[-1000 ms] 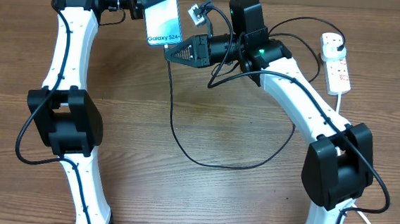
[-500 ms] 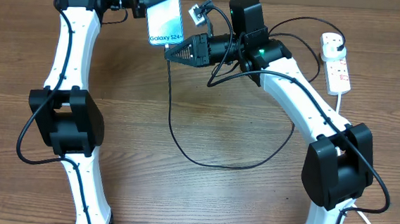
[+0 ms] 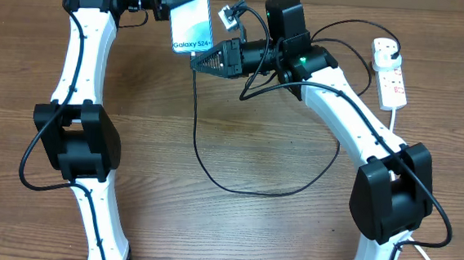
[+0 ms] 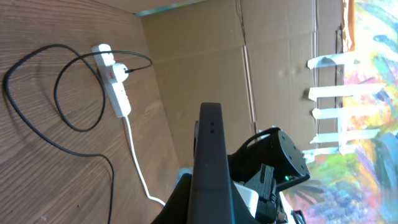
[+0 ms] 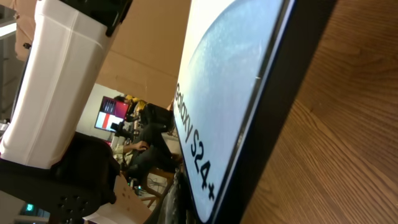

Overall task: Plug charger to phone and switch on socket
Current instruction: 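Align and push the USB-C plug into the phone's bottom port, then release the plug and lower the phone onto the table with the left gripper, then open the left gripper and release the phone on the table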

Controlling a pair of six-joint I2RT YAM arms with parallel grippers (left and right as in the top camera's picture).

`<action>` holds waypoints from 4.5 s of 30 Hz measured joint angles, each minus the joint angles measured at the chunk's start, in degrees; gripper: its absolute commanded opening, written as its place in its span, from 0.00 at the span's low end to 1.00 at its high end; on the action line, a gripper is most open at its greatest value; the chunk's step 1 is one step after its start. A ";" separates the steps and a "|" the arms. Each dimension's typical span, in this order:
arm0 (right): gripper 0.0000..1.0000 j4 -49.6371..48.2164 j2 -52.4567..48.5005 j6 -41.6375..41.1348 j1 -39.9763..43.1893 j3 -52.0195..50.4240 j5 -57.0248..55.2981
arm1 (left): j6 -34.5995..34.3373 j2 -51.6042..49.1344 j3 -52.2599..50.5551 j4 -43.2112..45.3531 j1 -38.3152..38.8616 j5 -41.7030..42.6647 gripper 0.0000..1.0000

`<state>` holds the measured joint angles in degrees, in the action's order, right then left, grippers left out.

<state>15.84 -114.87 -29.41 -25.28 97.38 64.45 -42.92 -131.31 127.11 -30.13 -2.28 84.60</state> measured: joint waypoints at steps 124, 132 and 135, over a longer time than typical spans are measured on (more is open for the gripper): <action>0.69 27.78 -0.09 15.98 10.03 -0.96 -20.52 | 40.13 0.00 -24.65 -24.46 5.97 -52.41 0.04; 0.68 27.82 -0.11 15.93 9.79 -0.96 -21.03 | 40.04 0.00 -24.65 -24.46 5.97 -52.78 0.04; 0.68 27.91 -0.09 15.93 9.79 -0.96 -21.09 | 39.82 -0.13 -24.65 -24.44 5.97 -52.78 0.04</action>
<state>43.75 -114.96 -13.47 -15.49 96.42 43.35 -3.09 -131.44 102.45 -54.57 3.68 31.81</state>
